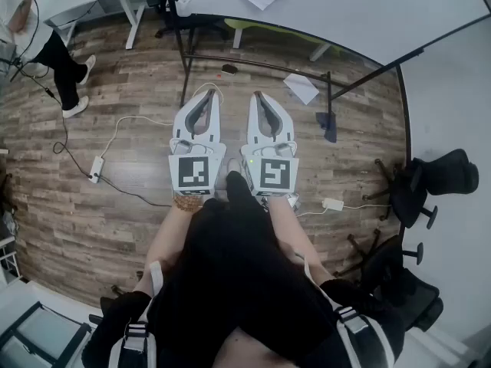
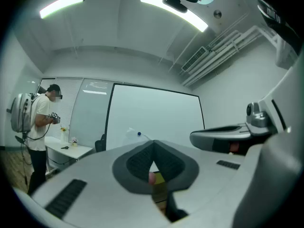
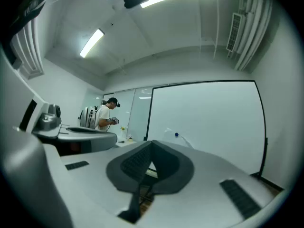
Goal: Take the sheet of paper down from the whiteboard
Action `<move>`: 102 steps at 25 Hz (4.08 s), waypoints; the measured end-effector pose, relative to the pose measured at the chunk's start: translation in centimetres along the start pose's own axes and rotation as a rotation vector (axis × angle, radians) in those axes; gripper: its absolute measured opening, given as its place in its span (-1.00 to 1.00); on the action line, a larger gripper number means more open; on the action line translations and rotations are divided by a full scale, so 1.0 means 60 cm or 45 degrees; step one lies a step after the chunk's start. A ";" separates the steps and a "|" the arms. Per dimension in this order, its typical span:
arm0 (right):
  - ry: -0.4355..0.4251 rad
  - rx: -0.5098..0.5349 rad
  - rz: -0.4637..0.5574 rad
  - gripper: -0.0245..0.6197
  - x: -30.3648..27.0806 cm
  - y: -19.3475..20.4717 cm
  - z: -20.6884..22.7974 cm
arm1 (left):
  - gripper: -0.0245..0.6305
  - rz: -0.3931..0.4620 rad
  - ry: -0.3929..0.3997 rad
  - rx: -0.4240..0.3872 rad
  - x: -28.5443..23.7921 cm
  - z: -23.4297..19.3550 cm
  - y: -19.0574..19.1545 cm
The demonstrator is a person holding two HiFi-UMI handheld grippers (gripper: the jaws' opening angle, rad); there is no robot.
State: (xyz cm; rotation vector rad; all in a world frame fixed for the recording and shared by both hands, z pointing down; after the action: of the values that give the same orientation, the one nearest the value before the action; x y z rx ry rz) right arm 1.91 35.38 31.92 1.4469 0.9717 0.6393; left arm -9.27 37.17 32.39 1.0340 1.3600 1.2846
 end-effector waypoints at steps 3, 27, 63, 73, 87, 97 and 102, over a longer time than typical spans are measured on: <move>-0.036 -0.004 0.013 -0.92 -0.016 -0.005 0.020 | -0.90 -0.006 -0.001 -0.003 -0.025 0.009 -0.004; -0.169 -0.156 -0.034 -0.92 -0.192 0.035 0.192 | -0.90 -0.095 -0.101 -0.025 -0.253 0.045 0.005; -0.066 0.045 -0.121 -0.92 -0.540 -0.006 0.255 | -0.90 -0.075 0.059 0.065 -0.589 -0.164 0.015; -0.114 0.041 -0.050 -0.92 -0.608 -0.009 0.282 | -0.90 -0.099 0.046 -0.011 -0.647 -0.171 0.018; -0.338 0.088 0.022 -0.92 -0.680 -0.021 0.375 | -0.89 -0.083 -0.081 0.026 -0.752 -0.135 -0.012; -0.472 0.252 0.032 -0.92 -0.712 -0.006 0.416 | -0.89 -0.056 -0.228 -0.004 -0.785 -0.125 -0.024; -0.488 0.344 0.051 -0.92 -0.717 -0.006 0.418 | -0.89 -0.036 -0.232 -0.034 -0.801 -0.135 -0.028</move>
State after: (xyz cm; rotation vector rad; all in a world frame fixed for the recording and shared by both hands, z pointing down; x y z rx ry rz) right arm 1.70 -14.32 35.11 1.7527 0.7461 0.2472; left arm -8.67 -11.51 34.89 1.0820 1.2120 1.1553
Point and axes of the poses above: the fingertips, and each gripper's own axes: x backward along the fingers, z to its right, y out of its underside, the point moved 4 cm from there along x, backward along the fingers, and after that the axes turned 9 degrees about -z, right-handed, at the moved point
